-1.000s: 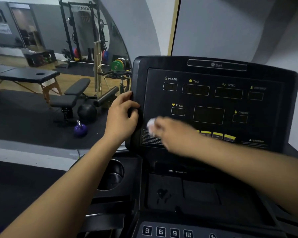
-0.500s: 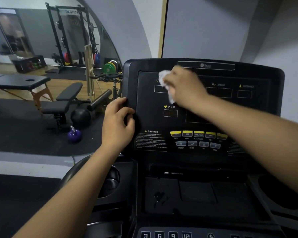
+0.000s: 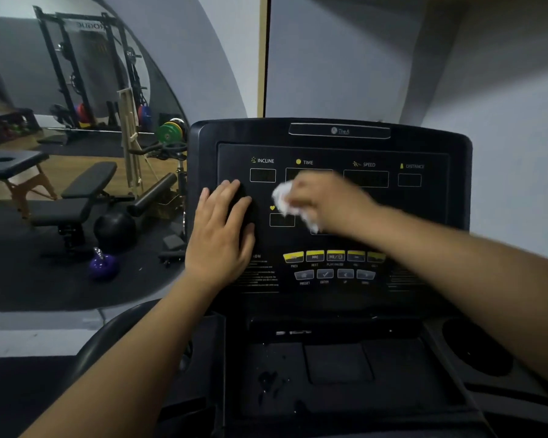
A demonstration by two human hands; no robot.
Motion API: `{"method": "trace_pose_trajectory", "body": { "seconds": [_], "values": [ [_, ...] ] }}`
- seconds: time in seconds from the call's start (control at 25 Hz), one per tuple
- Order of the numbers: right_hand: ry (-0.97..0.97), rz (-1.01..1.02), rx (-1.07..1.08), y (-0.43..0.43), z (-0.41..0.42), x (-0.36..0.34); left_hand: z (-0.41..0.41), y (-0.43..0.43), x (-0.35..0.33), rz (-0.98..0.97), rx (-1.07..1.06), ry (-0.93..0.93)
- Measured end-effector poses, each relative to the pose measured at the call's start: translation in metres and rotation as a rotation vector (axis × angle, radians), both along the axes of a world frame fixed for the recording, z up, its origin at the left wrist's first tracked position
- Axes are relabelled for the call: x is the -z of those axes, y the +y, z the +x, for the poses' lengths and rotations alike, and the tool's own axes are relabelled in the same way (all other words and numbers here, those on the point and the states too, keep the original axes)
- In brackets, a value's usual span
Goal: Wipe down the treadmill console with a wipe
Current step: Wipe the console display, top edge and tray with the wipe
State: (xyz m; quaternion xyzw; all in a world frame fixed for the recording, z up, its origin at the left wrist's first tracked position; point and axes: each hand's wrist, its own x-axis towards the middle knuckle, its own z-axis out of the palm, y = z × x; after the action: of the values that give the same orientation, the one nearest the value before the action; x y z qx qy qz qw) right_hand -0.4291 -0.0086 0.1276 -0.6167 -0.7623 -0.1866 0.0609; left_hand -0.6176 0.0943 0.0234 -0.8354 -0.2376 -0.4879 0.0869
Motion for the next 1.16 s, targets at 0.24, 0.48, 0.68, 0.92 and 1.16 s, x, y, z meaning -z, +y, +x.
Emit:
{"method": "trace_pose_trajectory", "body": {
  "seconds": [0.24, 0.48, 0.68, 0.92, 1.16],
  "values": [
    [0.317, 0.436, 0.151, 0.016, 0.022, -0.024, 0.000, 0.006, 0.007, 0.051, -0.031, 0.026],
    [0.289, -0.116, -0.148, -0.068, -0.022, 0.095, 0.002, 0.007, 0.008, 0.085, -0.056, 0.034],
    [0.251, -0.081, -0.036, -0.056, 0.009, 0.063, 0.002, 0.008, 0.009, 0.095, -0.052, 0.021],
    [0.274, 0.430, 0.175, 0.003, 0.050, -0.038, 0.001, 0.009, 0.010, 0.086, -0.053, 0.034],
    [0.153, 0.133, -0.073, -0.049, 0.012, 0.075, 0.003, 0.007, 0.011, 0.091, -0.067, 0.031]
  ]
}}
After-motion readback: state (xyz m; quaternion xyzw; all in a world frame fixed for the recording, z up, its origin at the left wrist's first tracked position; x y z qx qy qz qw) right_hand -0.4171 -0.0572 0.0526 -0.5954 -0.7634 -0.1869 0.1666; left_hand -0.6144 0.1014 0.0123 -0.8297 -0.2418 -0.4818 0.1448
